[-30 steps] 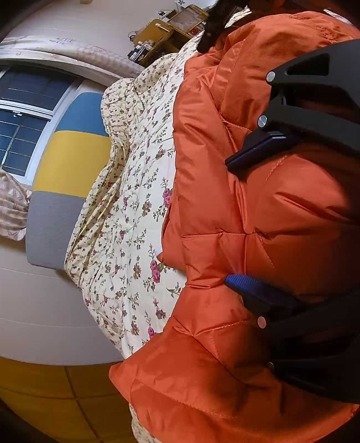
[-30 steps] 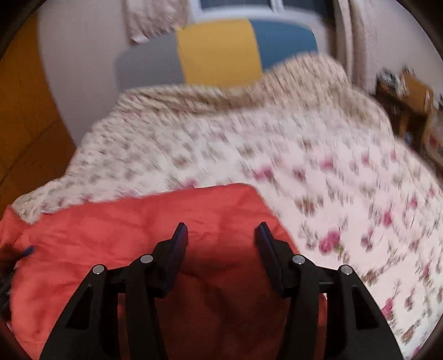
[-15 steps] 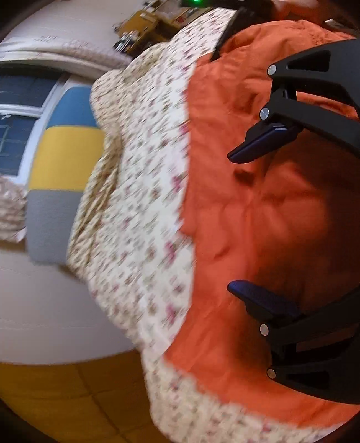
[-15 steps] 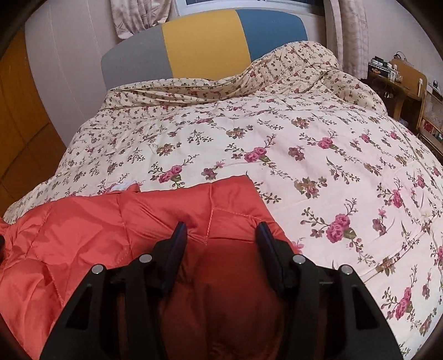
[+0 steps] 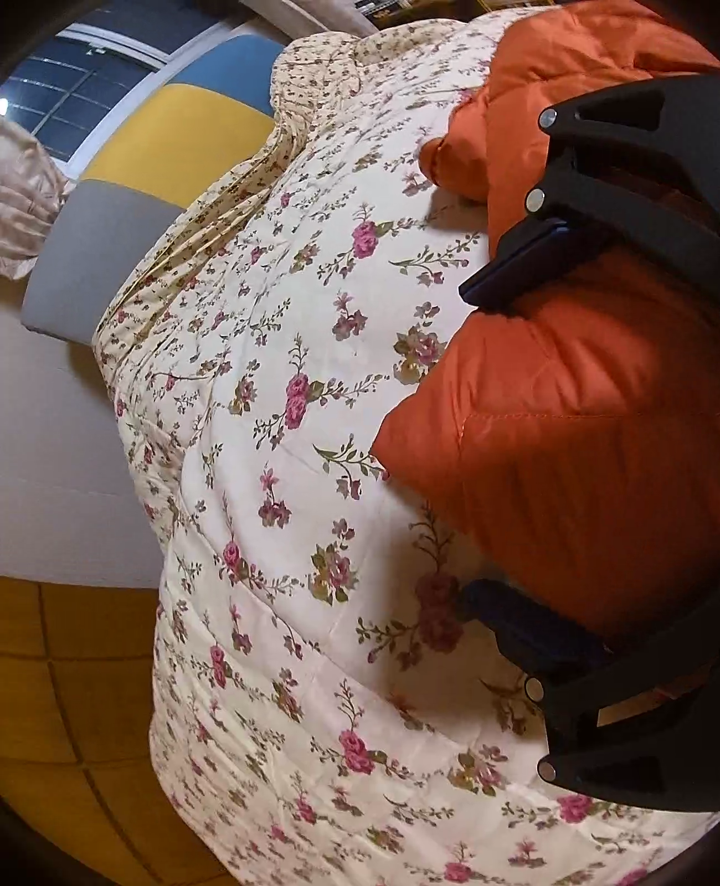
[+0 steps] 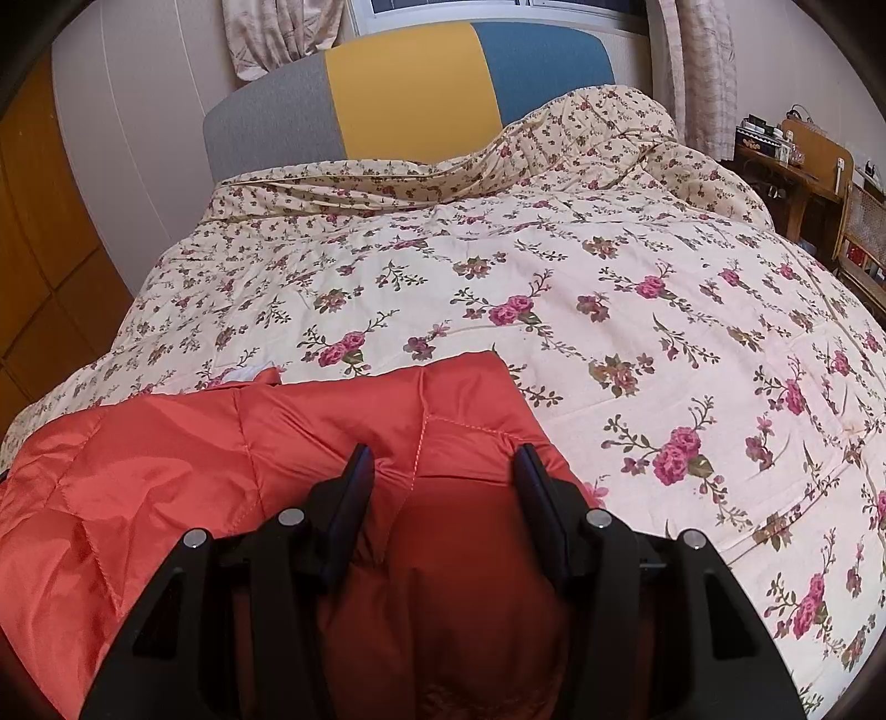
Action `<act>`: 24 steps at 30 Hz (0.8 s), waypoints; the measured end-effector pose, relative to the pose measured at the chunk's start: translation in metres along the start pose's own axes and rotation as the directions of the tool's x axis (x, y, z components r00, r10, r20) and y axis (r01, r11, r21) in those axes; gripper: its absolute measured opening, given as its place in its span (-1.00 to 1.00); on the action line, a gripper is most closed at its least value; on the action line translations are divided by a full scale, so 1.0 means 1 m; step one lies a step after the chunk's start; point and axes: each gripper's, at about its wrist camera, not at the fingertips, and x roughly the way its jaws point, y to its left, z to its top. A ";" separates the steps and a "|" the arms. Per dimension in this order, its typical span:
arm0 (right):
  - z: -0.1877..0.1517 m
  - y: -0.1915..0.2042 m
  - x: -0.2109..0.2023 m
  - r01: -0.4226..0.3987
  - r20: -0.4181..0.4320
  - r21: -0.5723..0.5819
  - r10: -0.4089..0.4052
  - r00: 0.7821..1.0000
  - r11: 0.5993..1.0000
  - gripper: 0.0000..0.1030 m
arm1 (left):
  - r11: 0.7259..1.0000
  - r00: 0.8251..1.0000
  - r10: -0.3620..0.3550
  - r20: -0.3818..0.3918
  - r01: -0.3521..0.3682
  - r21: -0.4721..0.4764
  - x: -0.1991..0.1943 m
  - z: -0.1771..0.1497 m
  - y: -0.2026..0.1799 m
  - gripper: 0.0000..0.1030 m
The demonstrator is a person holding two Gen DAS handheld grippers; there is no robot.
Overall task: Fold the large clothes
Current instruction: 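Press both grippers on the folded jacket to flatten it, then grasp the end of the folded jacket with the left gripper and lift it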
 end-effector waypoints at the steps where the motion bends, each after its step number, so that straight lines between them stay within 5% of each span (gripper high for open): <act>1: 0.000 0.000 0.000 0.000 -0.001 -0.001 0.000 1.000 1.000 0.02 | 1.000 1.000 -0.010 0.005 0.010 -0.006 0.000 0.000 0.001 0.93; 6: 0.000 -0.003 -0.006 -0.015 0.016 0.012 0.015 1.000 1.000 0.04 | 1.000 1.000 -0.019 0.020 0.019 -0.016 -0.013 -0.002 0.000 0.93; 12: -0.002 0.005 -0.051 -0.022 0.102 -0.027 0.025 0.995 0.999 0.14 | 0.995 0.986 -0.095 0.137 0.099 -0.024 -0.087 -0.029 0.009 0.93; 18: -0.035 0.028 -0.124 -0.163 0.133 -0.079 0.172 0.976 0.984 0.14 | 0.985 0.951 -0.171 0.257 0.171 0.021 -0.160 -0.096 0.025 0.93; 21: -0.060 0.040 -0.145 -0.204 0.116 -0.093 0.214 0.970 0.975 0.11 | 0.987 0.950 -0.157 0.271 0.163 -0.001 -0.172 -0.123 0.035 0.93; 24: -0.088 0.053 -0.161 -0.242 0.089 -0.106 0.251 0.964 0.965 -0.13 | 0.978 0.945 -0.170 0.281 0.197 -0.071 -0.184 -0.148 0.052 0.93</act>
